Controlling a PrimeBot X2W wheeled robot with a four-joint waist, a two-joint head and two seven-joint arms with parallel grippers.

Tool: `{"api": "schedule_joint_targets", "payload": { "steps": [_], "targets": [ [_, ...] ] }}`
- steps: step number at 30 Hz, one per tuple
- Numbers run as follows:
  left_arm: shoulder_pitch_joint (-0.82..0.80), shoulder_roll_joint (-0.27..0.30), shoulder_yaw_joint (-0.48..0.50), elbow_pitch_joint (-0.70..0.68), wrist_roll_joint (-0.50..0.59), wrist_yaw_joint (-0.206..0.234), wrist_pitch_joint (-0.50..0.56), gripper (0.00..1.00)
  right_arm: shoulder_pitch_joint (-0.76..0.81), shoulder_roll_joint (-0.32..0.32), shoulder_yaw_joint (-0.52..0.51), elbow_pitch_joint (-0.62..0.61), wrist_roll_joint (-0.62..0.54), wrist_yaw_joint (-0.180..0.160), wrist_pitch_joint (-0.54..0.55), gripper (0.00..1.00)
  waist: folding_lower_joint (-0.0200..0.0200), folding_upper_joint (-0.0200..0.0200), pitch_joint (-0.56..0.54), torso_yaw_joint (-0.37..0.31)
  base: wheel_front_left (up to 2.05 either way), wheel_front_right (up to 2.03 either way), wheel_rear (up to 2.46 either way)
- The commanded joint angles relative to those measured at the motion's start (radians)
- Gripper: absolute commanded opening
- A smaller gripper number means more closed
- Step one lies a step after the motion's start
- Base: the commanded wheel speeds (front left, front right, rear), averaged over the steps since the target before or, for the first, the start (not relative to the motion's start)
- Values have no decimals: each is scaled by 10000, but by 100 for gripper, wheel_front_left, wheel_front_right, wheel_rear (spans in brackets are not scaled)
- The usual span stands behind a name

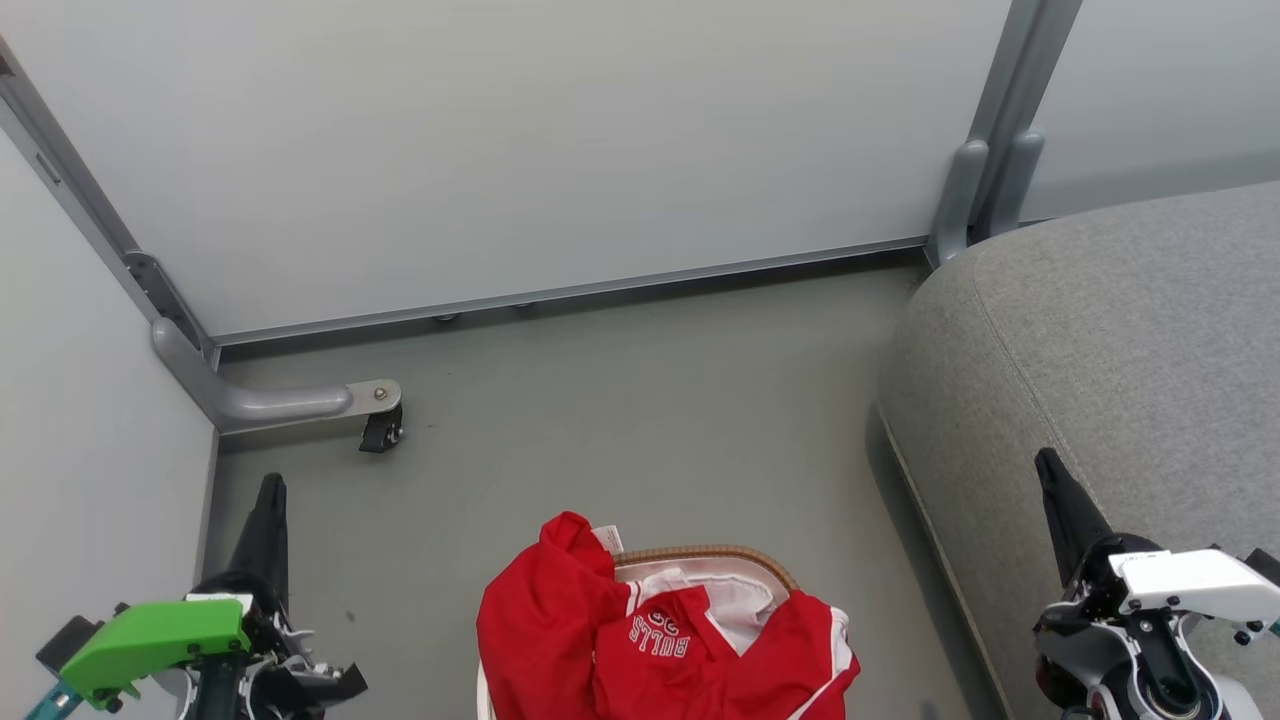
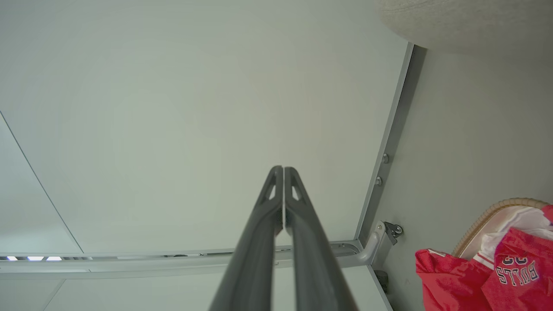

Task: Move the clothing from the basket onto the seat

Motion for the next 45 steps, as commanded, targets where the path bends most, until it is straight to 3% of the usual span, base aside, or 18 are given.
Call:
{"api": "schedule_joint_targets", "payload": {
  "steps": [1,12,29,45],
  "targets": [
    [35,-13,0,83,1,11,-1,100,21,23,4,72,-1,-2,-1,100,0,0,0,0,0,0,0],
    [45,67,-166,352,695,8,-464,100,42,-171,352,158,-713,-3,-465,100,0,0,39,-8,0,0,0],
    [-19,288,-615,451,5035,-6,-1220,100,-141,-336,732,124,-4506,-2,-1227,100,0,0,114,-37,0,0,0],
    [-121,417,-1004,805,7686,61,-1806,100,-295,-490,1007,466,-7177,-1,-1814,100,0,0,171,-85,0,0,0]
  ]
}}
